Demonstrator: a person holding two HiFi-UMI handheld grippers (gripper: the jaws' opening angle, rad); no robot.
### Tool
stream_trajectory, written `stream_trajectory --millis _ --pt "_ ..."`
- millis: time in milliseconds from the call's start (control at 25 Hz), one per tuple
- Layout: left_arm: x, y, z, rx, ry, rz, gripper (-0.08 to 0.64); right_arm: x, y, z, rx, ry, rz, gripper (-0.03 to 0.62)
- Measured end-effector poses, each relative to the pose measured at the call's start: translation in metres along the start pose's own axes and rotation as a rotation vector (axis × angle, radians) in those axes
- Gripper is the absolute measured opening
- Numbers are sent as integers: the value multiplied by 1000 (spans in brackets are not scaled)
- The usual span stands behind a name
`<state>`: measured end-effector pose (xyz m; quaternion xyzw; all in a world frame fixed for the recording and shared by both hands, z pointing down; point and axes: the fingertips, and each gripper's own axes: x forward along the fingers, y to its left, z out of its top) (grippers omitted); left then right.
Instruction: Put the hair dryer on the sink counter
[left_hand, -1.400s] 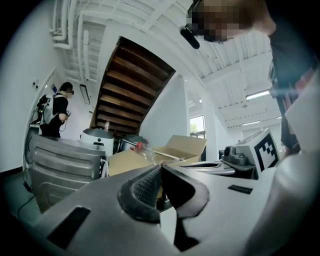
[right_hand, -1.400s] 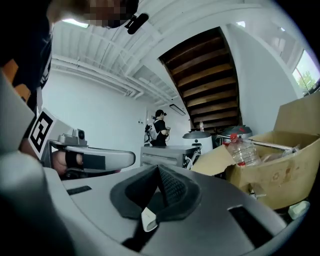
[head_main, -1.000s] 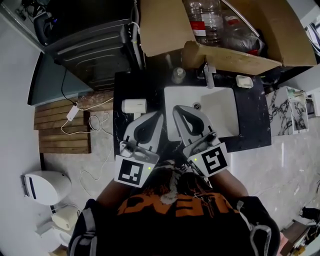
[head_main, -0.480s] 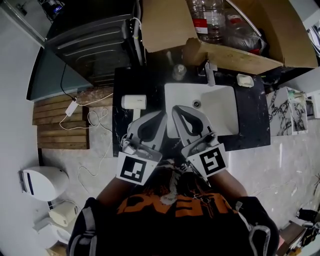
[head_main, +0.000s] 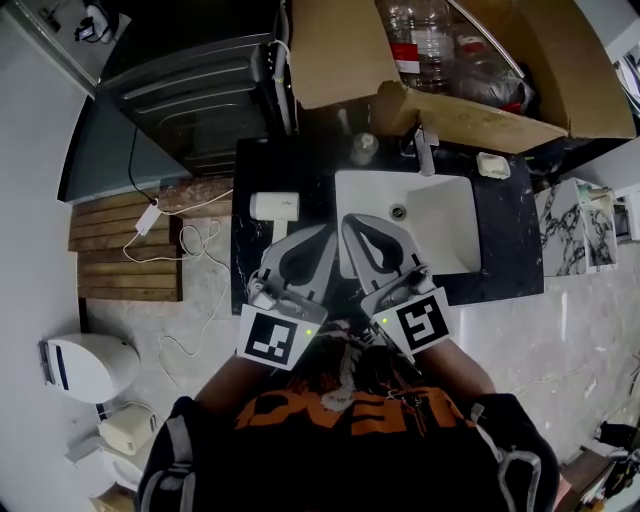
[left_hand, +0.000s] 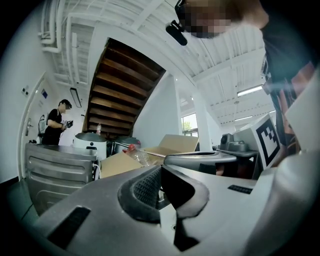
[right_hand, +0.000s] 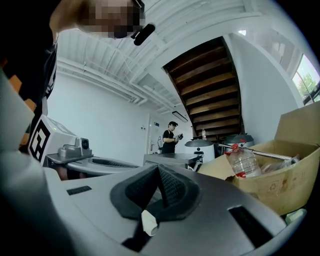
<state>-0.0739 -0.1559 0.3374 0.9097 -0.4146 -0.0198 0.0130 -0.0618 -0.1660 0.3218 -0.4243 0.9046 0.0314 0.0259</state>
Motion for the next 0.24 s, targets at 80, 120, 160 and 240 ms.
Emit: stream_trajectory --millis 80,120,160,240 --pt "-1 2 -1 -6 3 3 23 1 2 -1 -1 -1 -1 14" --pt "-2 2 -2 -8 2 3 23 2 3 -2 -2 -1 -2 14" --pt "-4 3 -2 -9 2 3 23 2 4 -3 -2 0 -3 14" --pt "-7 3 -4 -12 4 0 23 3 7 -4 0 2 -3 14"
